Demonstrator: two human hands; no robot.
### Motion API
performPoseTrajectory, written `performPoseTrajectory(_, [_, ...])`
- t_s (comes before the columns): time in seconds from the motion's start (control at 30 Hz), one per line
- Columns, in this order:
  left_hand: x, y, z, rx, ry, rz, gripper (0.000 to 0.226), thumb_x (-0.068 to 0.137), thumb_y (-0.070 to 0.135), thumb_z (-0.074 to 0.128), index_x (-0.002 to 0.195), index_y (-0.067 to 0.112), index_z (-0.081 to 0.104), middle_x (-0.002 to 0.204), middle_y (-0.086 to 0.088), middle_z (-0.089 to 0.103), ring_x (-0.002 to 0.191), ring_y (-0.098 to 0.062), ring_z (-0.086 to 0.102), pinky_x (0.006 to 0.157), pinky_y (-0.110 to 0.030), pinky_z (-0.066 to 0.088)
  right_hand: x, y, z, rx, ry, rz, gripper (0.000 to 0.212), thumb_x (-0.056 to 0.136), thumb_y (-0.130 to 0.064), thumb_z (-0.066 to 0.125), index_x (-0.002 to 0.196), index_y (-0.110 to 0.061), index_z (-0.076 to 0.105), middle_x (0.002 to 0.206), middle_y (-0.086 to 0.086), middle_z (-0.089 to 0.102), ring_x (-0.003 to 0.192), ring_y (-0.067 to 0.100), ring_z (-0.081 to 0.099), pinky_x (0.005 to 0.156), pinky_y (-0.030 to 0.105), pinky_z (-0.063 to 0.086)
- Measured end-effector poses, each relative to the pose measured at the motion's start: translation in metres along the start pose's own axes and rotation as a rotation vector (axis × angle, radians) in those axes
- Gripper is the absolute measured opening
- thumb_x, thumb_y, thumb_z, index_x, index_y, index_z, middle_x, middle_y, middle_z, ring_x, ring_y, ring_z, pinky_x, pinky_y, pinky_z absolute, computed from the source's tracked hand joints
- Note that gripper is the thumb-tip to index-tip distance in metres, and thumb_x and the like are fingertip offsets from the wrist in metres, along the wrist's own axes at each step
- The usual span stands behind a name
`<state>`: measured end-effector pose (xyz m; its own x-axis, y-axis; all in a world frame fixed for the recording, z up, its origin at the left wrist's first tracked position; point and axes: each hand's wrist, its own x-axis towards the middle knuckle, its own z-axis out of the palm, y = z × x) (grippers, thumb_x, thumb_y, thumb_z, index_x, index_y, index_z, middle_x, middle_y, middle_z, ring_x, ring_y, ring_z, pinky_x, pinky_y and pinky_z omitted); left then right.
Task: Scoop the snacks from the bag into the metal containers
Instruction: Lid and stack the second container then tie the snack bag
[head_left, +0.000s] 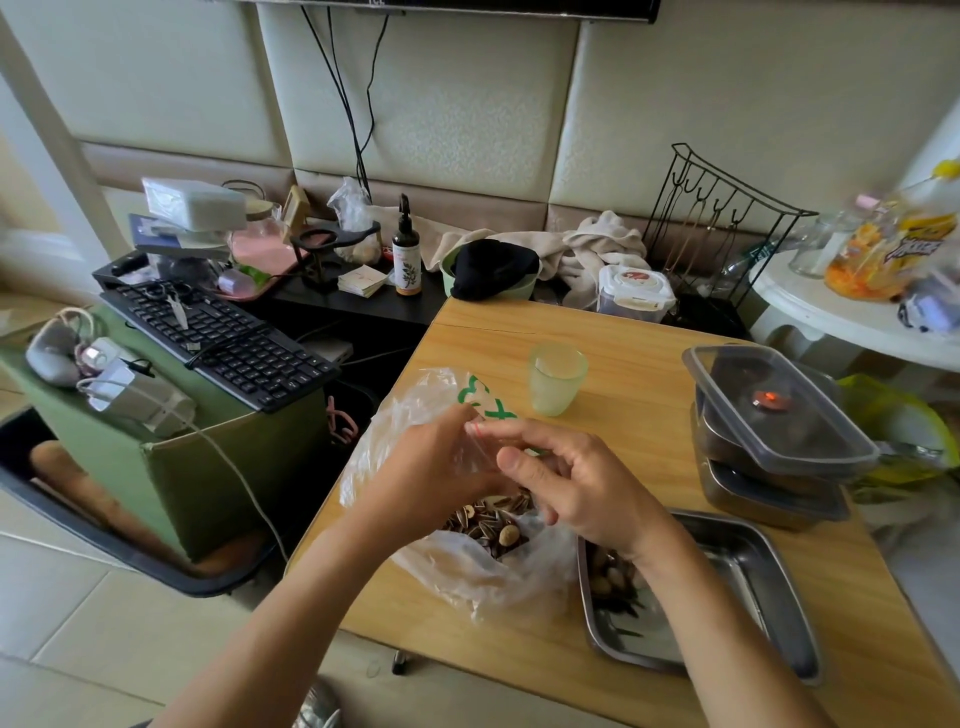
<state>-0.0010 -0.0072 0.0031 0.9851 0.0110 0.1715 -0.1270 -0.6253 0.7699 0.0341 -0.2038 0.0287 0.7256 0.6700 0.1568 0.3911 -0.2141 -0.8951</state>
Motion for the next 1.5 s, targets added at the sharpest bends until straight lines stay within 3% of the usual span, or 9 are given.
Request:
performPoseTrajectory(0.13, [0.000, 0.002, -0.004, 0.116, 0.028, -0.059, 0.040, 0.077, 0.039, 0.088, 0.101, 0.022, 0.062, 0.078, 0.010, 0.064, 0.068, -0.005, 0.058, 0.058, -0.016, 0.045, -0.002, 0.009, -0.011, -0.237, 0.128, 0.034, 0.019, 0.099, -0.044, 0.062, 0.113, -0.035, 0.071, 0.106, -0.020, 0.064, 0.087, 0.008, 0.067, 0.080, 0.037, 0.058])
performPoseTrajectory(0.27, [-0.004, 0.004, -0.006, 0.190, 0.012, -0.074, 0.042, 0.079, 0.044, 0.086, 0.106, 0.022, 0.061, 0.082, 0.007, 0.064, 0.076, -0.011, 0.062, 0.067, -0.028, 0.052, -0.021, 0.014, -0.009, -0.606, -0.057, 0.307, 0.064, 0.088, -0.072, 0.060, 0.141, -0.039, 0.045, 0.142, -0.020, 0.041, 0.133, 0.006, 0.041, 0.113, 0.040, 0.041])
performPoseTrajectory(0.43, [-0.011, 0.006, -0.006, 0.239, -0.027, -0.090, 0.044, 0.082, 0.043, 0.084, 0.109, 0.020, 0.058, 0.088, 0.006, 0.064, 0.081, -0.015, 0.062, 0.073, -0.038, 0.057, -0.050, 0.015, -0.011, -0.769, -0.112, 0.433, 0.072, 0.094, -0.058, 0.064, 0.151, -0.033, 0.029, 0.153, -0.010, 0.034, 0.145, 0.016, 0.032, 0.124, 0.040, 0.022])
performPoseTrajectory(0.7, [-0.021, 0.014, -0.004, 0.228, 0.023, -0.108, 0.034, 0.085, 0.038, 0.082, 0.105, 0.024, 0.059, 0.085, 0.007, 0.064, 0.078, -0.014, 0.062, 0.071, -0.038, 0.056, -0.077, 0.016, -0.039, -0.815, -0.113, 0.614, 0.066, 0.097, -0.051, 0.062, 0.151, -0.030, 0.029, 0.157, -0.004, 0.037, 0.145, 0.024, 0.037, 0.121, 0.041, 0.028])
performPoseTrajectory(0.87, [-0.019, 0.014, -0.008, 0.222, 0.115, -0.078, 0.021, 0.089, 0.031, 0.077, 0.099, 0.021, 0.061, 0.081, 0.012, 0.062, 0.074, -0.008, 0.060, 0.060, -0.025, 0.046, -0.062, 0.033, -0.038, -0.840, 0.116, 0.641, 0.048, 0.104, -0.045, 0.052, 0.145, -0.020, 0.049, 0.145, 0.000, 0.048, 0.130, 0.021, 0.052, 0.107, 0.040, 0.047])
performPoseTrajectory(1.07, [-0.019, 0.002, -0.017, 0.224, 0.240, -0.060, 0.013, 0.094, 0.026, 0.072, 0.098, 0.017, 0.064, 0.076, 0.008, 0.065, 0.073, -0.013, 0.064, 0.069, -0.045, 0.057, -0.032, 0.047, -0.031, -0.927, 0.073, 0.700, 0.018, 0.100, -0.035, 0.062, 0.109, -0.020, 0.066, 0.114, 0.001, 0.056, 0.104, 0.023, 0.058, 0.094, 0.043, 0.054])
performPoseTrajectory(1.3, [-0.018, -0.008, -0.024, 0.230, 0.283, -0.087, 0.017, 0.091, 0.028, 0.075, 0.097, 0.017, 0.064, 0.076, 0.007, 0.066, 0.070, -0.008, 0.062, 0.064, -0.036, 0.056, -0.019, 0.025, -0.045, -0.684, 0.164, 0.548, 0.006, 0.097, -0.029, 0.068, 0.095, -0.027, 0.064, 0.091, -0.006, 0.065, 0.076, 0.011, 0.061, 0.059, 0.024, 0.046])
performPoseTrajectory(1.4, [-0.019, -0.006, -0.029, 0.224, 0.272, -0.078, 0.018, 0.091, 0.029, 0.076, 0.098, 0.019, 0.064, 0.076, 0.009, 0.065, 0.071, -0.005, 0.062, 0.062, -0.028, 0.052, -0.020, 0.012, -0.051, -0.535, 0.219, 0.472, 0.010, 0.094, -0.030, 0.074, 0.098, -0.032, 0.065, 0.086, -0.009, 0.072, 0.077, 0.007, 0.066, 0.059, 0.022, 0.044])
performPoseTrajectory(1.5, [-0.026, 0.005, -0.031, 0.210, 0.068, -0.050, 0.017, 0.091, 0.031, 0.076, 0.101, 0.024, 0.064, 0.082, 0.011, 0.066, 0.074, 0.000, 0.062, 0.060, -0.015, 0.047, -0.024, 0.001, -0.053, -0.286, 0.230, 0.422, 0.015, 0.094, -0.026, 0.075, 0.105, -0.031, 0.066, 0.082, -0.008, 0.078, 0.077, 0.012, 0.074, 0.068, 0.029, 0.056])
